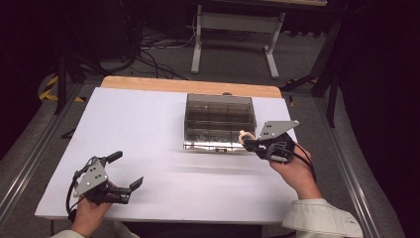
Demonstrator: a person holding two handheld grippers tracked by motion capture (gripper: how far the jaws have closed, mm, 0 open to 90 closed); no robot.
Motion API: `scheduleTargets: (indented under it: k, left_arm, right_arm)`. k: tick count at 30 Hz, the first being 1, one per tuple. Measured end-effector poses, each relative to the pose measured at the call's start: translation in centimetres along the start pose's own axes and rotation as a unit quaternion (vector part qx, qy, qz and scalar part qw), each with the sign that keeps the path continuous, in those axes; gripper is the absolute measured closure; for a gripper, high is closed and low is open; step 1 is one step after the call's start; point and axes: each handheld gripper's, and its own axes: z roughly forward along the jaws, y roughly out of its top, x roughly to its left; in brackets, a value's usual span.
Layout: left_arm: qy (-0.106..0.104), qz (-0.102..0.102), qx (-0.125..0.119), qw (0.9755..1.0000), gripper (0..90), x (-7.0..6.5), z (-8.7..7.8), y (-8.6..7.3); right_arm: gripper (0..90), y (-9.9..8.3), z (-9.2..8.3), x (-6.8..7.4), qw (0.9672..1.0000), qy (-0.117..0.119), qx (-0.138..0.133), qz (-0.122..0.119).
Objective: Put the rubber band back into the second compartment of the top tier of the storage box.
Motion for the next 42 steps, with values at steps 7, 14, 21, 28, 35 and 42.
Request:
scheduleTargets:
  k: [7, 14, 21, 28, 35, 42]
  left_arm:
    - [0.000, 0.001, 0.000, 1.0000, 0.1, 0.0, 0.0, 0.0]
    - [0.001, 0.003, 0.002, 1.0000, 0.2, 0.0, 0.0, 0.0]
    - [0.000, 0.002, 0.002, 1.0000, 0.1, 0.0, 0.0, 0.0]
    - [0.000, 0.004, 0.002, 1.0000, 0.1, 0.0, 0.0, 0.0]
    - [0.000, 0.005, 0.003, 1.0000, 0.2, 0.0, 0.0, 0.0]
    - [0.000, 0.005, 0.002, 1.0000, 0.1, 0.1, 0.0, 0.0]
  right_arm:
    - [83.9, 0.9, 0.9, -0.1, 1.0000, 0.007, -0.001, -0.005]
    - [83.8, 1.9, 1.7, -0.2, 0.9999, 0.012, 0.001, -0.010]
    - [83.7, 2.7, 2.6, -0.3, 0.9997, 0.021, 0.004, -0.011]
    - [83.7, 3.3, 3.6, -0.4, 0.9995, 0.028, 0.005, -0.011]
    - [83.6, 4.1, 4.4, -0.3, 0.9992, 0.035, 0.013, -0.015]
    - [83.6, 4.7, 5.4, -0.3, 0.9988, 0.040, 0.020, -0.018]
